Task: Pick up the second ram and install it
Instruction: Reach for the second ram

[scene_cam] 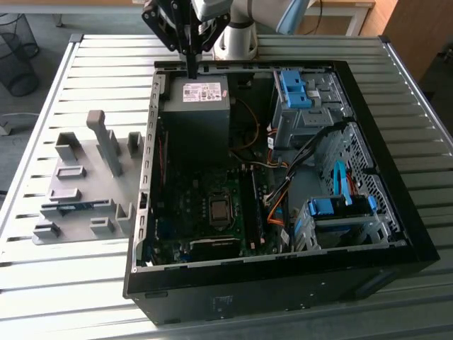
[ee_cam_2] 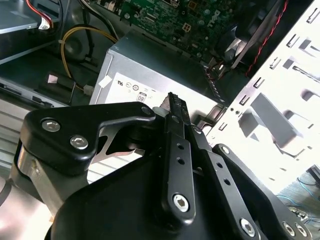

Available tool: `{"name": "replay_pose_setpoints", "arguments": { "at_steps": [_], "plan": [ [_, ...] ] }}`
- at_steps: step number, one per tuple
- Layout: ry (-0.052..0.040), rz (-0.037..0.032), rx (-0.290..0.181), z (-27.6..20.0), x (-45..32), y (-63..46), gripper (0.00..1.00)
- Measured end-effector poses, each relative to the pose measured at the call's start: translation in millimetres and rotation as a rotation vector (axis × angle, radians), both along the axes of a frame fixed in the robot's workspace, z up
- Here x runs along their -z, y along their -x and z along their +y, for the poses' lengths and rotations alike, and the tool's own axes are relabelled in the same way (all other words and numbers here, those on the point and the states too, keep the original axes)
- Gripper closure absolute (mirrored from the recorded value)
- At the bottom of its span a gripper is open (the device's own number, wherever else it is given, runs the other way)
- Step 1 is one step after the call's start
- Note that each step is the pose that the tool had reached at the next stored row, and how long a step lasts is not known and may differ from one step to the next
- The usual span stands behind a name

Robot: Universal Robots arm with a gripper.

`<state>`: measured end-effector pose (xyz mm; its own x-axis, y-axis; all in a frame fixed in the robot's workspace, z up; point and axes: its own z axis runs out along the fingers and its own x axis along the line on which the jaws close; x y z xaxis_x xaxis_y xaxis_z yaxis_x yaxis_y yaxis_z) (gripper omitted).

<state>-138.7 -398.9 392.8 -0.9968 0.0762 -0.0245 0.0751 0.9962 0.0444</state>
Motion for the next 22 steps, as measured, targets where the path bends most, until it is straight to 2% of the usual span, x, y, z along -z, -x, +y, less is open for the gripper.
{"name": "replay_pose_setpoints", "arguments": {
  "at_steps": [22],
  "plan": [
    [-0.0001,0.0000,0.000,0.0,0.6,6.3,0.90]
  ]
}}
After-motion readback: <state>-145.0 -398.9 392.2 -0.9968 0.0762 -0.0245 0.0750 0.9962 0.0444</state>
